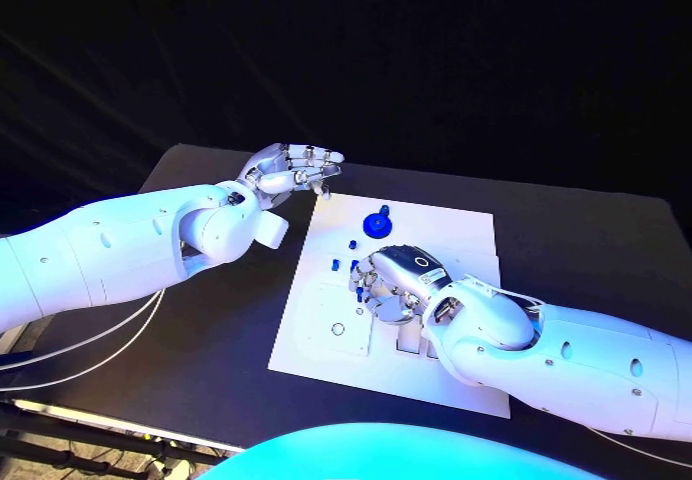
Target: Assemble the parts on the task board
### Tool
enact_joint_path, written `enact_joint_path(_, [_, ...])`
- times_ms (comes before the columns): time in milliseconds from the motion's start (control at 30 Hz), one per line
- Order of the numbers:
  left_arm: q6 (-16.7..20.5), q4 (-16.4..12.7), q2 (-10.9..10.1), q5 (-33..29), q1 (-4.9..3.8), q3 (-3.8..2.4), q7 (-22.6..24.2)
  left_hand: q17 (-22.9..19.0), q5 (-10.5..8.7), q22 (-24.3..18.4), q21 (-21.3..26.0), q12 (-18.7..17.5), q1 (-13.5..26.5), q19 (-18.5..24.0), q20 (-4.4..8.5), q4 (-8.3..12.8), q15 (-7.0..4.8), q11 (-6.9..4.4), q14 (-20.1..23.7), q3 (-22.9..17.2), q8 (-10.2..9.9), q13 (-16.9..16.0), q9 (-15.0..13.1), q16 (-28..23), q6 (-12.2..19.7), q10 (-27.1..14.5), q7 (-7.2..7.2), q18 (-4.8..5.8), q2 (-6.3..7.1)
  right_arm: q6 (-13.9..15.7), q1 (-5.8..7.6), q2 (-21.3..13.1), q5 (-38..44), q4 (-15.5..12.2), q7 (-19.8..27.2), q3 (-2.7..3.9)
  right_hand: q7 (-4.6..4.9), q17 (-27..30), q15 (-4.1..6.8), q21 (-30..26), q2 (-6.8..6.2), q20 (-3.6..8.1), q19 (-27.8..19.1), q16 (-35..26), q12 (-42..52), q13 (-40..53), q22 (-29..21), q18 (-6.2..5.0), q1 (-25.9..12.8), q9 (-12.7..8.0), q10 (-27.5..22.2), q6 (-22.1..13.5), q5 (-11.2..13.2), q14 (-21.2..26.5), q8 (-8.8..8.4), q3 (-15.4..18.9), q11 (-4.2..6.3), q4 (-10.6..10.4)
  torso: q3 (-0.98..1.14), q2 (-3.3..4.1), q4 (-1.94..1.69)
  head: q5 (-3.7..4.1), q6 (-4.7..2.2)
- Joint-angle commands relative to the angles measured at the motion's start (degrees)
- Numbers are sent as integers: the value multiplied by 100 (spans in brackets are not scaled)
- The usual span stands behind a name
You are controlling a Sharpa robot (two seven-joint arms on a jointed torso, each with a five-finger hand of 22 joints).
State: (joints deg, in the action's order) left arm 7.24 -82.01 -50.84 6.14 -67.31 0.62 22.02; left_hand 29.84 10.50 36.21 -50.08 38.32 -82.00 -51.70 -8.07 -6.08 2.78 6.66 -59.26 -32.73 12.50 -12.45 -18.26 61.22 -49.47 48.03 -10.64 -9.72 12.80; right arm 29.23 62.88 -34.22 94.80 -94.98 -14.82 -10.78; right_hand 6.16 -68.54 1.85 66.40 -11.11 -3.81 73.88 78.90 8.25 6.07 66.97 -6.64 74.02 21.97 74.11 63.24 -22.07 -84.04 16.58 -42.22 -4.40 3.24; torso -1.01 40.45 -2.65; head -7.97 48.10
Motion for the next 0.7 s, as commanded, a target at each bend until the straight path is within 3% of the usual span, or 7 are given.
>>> enact_joint_path(33, [-65,-7,11,-1,-5,-3,56,-5,-23,8,-33,-27,14,36,-12,5,2,29,30,26,13,5,1,-35,-40,-5,4,-75,12,-5,-16,13,106,-6,60,-3,12,1,36,-20,48,9,-26,10,33,5,-6,11,4,5,249,36,-15,-242,37,-68,216,-24,0,0,1,-13,9])
enact_joint_path(700, [-78,35,24,0,-4,5,54,-5,-23,8,-33,-27,14,36,-12,5,2,29,30,26,13,5,1,-35,-40,-5,4,-75,12,-44,-77,-16,109,-44,54,-22,15,9,35,-26,49,9,-31,9,26,6,-10,9,4,9,250,31,-14,-240,38,-74,213,-19,-2,-1,1,-56,63])
